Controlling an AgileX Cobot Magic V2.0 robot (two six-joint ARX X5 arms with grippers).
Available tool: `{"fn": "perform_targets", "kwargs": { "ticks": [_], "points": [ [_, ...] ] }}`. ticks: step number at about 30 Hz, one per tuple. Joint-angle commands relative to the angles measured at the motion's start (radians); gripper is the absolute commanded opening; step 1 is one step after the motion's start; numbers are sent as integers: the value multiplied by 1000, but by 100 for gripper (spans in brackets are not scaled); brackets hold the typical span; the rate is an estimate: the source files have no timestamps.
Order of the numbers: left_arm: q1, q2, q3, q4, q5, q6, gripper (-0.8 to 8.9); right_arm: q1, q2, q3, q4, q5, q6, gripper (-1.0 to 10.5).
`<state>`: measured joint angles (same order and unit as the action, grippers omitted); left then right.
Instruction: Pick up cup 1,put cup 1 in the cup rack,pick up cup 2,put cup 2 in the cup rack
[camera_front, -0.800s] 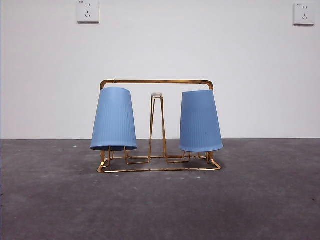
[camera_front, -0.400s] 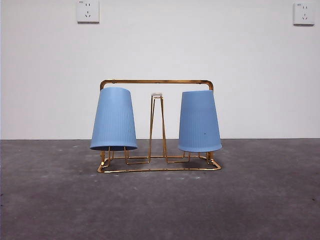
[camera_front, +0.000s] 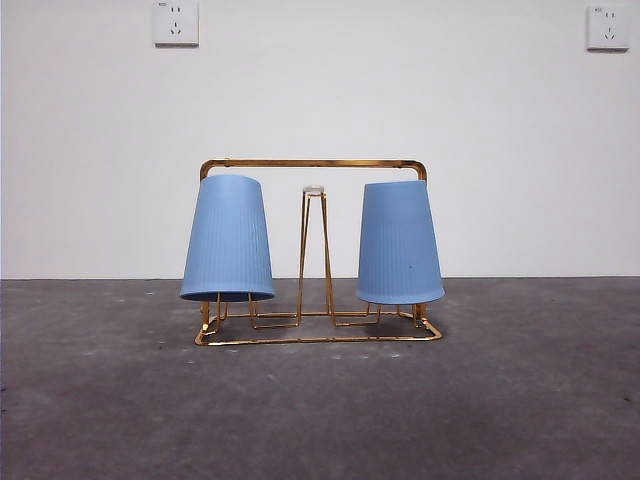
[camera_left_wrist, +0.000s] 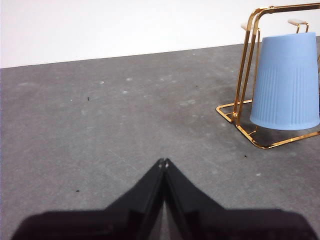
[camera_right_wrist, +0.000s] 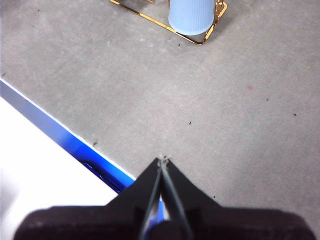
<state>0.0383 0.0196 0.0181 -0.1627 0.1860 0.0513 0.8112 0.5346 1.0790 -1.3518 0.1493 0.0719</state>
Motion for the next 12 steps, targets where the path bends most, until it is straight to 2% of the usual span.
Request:
{"fn": "perform_targets", "kwargs": {
  "ticks": [1, 4, 8, 10, 12],
  "points": [
    [3, 0, -10, 7, -2, -6, -3, -7, -1, 1, 0, 20, -16, 3],
    [3, 0, -10, 7, -2, -6, -3, -67, -10, -2, 62, 60, -53, 3],
    [3, 0, -10, 7, -2, -6, -3, -234, -22, -24, 282, 59, -64, 3],
    [3, 0, -10, 7, -2, -6, -3, -335, -34, -51, 398, 41, -64, 3],
    [3, 0, -10, 6, -2, -6, -3, -442, -53, -101, 528, -27, -64, 3]
  ]
}}
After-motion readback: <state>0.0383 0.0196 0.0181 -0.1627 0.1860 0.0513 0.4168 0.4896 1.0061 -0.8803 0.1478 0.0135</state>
